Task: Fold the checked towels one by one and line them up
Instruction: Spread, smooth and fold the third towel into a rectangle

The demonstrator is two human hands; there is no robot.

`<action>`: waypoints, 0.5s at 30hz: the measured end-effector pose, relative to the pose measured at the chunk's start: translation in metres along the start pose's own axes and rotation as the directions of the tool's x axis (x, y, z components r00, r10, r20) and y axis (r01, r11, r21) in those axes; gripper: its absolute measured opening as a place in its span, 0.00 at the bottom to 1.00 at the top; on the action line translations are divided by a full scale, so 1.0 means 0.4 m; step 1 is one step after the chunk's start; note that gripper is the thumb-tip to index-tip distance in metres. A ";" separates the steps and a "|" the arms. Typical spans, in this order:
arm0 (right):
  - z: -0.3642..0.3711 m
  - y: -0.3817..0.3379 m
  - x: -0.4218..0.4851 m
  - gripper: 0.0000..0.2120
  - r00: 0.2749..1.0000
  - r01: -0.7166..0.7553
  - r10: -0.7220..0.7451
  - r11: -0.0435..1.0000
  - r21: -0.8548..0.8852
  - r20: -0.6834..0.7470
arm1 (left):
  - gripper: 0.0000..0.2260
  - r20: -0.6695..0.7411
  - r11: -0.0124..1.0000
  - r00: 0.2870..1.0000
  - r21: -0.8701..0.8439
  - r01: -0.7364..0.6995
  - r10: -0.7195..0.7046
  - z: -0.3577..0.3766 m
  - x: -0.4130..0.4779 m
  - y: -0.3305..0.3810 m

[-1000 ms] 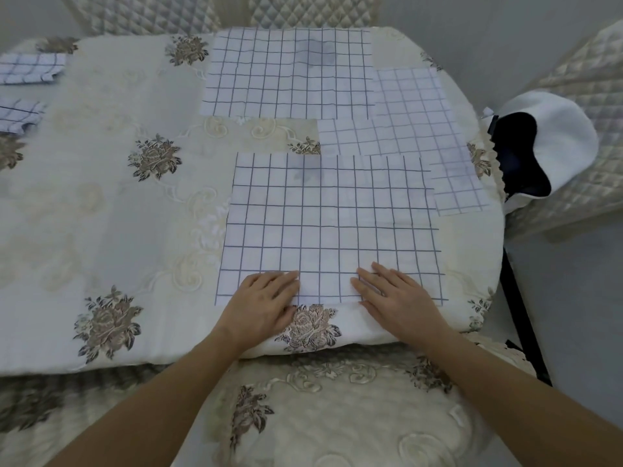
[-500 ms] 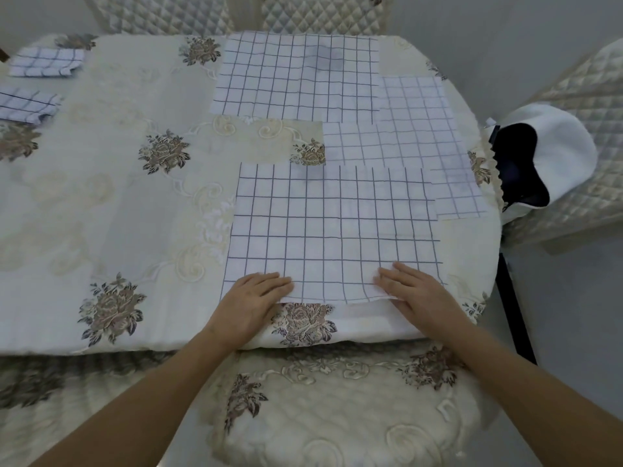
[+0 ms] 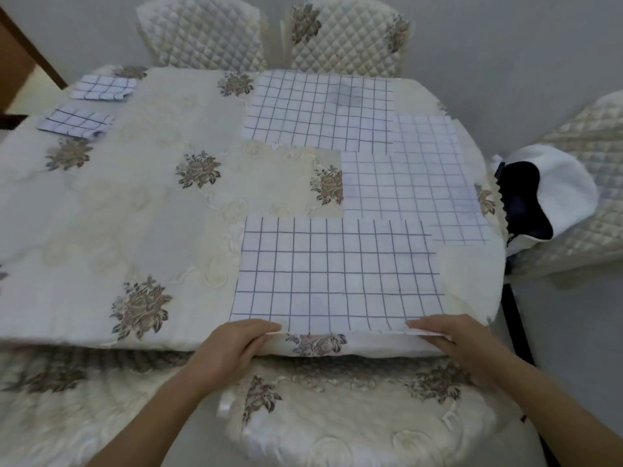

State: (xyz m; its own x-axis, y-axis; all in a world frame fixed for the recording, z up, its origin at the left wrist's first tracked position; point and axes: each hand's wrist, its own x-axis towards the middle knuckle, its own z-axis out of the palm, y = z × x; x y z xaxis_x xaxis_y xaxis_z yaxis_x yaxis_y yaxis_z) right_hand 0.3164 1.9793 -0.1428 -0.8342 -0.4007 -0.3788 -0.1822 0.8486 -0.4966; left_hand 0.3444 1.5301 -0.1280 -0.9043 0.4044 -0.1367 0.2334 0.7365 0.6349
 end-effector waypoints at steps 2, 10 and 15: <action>-0.008 -0.008 -0.013 0.16 1.000 -0.009 0.008 1.000 0.017 0.018 | 0.30 0.018 0.999 1.000 -0.043 0.019 -0.018 -0.019 -0.015 0.006; -0.085 -0.005 0.055 0.24 0.996 -0.068 0.071 0.996 0.065 -0.051 | 0.14 0.085 0.972 0.985 -0.170 0.164 -0.152 -0.106 0.097 0.021; -0.145 0.018 0.199 0.12 0.974 -0.028 0.028 1.000 0.002 -0.224 | 0.10 0.011 0.963 0.966 -0.079 0.257 -0.257 -0.114 0.279 -0.039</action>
State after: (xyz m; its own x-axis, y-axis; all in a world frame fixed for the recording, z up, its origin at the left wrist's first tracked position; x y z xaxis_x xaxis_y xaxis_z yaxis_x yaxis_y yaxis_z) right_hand 0.2185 1.9737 -0.1311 -0.9343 -0.2894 -0.2084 -0.1576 0.8591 -0.4869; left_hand 0.2236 1.5390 -0.1187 -0.9300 0.2072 -0.3035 -0.0359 0.7708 0.6361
